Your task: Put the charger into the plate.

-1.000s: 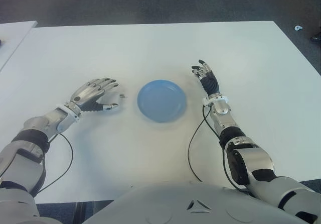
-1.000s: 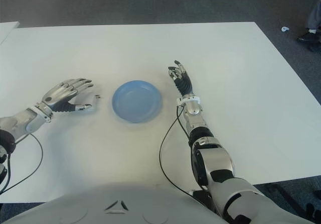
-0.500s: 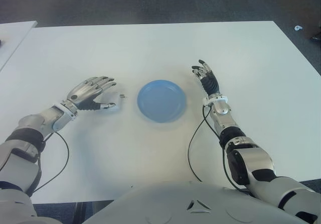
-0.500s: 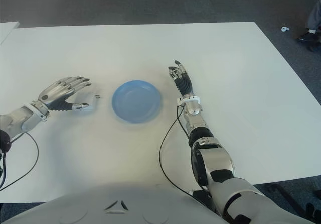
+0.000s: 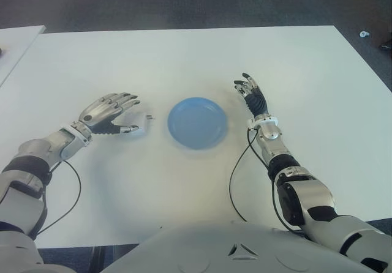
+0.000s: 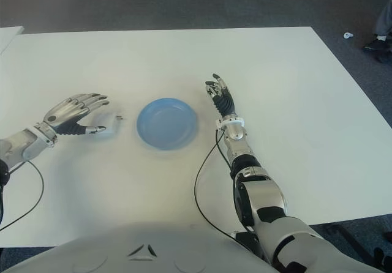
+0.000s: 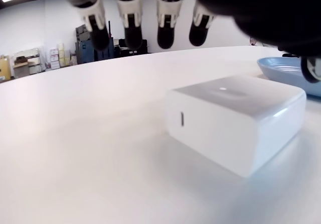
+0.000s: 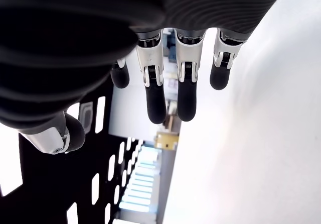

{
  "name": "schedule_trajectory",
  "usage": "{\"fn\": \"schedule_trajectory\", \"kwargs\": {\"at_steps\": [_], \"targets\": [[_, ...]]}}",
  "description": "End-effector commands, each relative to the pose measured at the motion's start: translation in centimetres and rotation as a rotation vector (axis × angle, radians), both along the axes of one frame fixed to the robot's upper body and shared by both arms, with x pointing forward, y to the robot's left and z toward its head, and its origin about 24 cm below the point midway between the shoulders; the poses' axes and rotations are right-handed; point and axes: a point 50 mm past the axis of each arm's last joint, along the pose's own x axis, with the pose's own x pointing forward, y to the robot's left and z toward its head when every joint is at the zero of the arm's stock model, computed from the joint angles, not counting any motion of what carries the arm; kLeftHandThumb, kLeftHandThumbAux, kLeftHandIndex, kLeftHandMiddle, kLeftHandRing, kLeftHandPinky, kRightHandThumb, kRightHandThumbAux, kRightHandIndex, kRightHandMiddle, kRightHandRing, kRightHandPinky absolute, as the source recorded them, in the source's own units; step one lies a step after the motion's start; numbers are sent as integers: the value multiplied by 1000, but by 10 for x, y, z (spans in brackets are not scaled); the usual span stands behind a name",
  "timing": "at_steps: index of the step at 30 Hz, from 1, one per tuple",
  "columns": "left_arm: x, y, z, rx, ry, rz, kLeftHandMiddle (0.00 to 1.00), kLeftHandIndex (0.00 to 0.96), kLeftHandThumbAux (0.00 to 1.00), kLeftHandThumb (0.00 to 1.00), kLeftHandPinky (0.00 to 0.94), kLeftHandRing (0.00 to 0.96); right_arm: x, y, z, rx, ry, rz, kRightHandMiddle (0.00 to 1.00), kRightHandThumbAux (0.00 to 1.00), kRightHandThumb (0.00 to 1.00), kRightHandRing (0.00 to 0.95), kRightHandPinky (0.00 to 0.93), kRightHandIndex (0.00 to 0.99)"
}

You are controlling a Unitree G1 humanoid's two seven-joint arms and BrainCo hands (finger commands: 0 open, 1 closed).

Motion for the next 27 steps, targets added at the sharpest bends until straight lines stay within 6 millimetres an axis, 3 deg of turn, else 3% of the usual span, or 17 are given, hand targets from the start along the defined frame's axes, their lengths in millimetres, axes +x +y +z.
{"fn": "schedule_trajectory", "kwargs": {"at_steps": [1, 27], "targets": [[-1, 1, -3, 27, 45, -2, 0, 0, 126, 324, 0, 0, -3, 0, -4, -4, 15, -2, 257, 425, 0, 230, 123, 0], [2, -1, -19, 82, 126, 24, 0, 0, 122, 284, 0, 0, -1, 1, -2, -14, 8, -6, 254, 477, 0, 222, 117, 0]]}}
